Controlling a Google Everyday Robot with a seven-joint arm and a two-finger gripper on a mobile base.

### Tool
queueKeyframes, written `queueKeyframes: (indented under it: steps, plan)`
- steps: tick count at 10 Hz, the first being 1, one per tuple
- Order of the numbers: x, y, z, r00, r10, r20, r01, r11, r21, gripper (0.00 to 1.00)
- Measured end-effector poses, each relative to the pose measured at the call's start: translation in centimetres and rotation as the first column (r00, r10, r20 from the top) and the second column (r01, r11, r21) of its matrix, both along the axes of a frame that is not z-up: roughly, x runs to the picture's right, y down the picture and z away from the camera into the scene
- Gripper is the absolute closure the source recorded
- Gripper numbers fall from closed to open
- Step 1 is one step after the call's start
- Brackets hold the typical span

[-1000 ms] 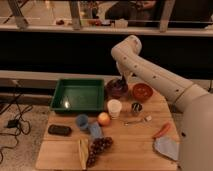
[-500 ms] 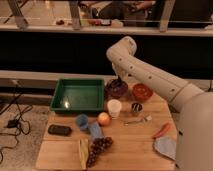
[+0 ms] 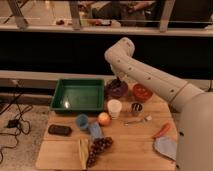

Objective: Wipe purple bowl with brush

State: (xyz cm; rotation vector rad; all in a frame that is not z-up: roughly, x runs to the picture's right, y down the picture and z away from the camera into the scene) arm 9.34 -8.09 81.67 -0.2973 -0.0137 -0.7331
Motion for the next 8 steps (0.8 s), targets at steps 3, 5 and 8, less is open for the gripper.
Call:
queueKeyframes:
  steps: [3,5,8]
  plan:
    - [0.1,0.8,-1.1,1.000,-0.013,0.000,0.013,0.9999,0.007,1.00]
    - [-0.1,1.7,-2.3,0.999,-0.033,-0.002,0.033,0.9994,0.012,1.00]
    - [0.2,2.3,-3.3,0.999,-0.050,-0.009,0.050,0.9986,0.017,1.00]
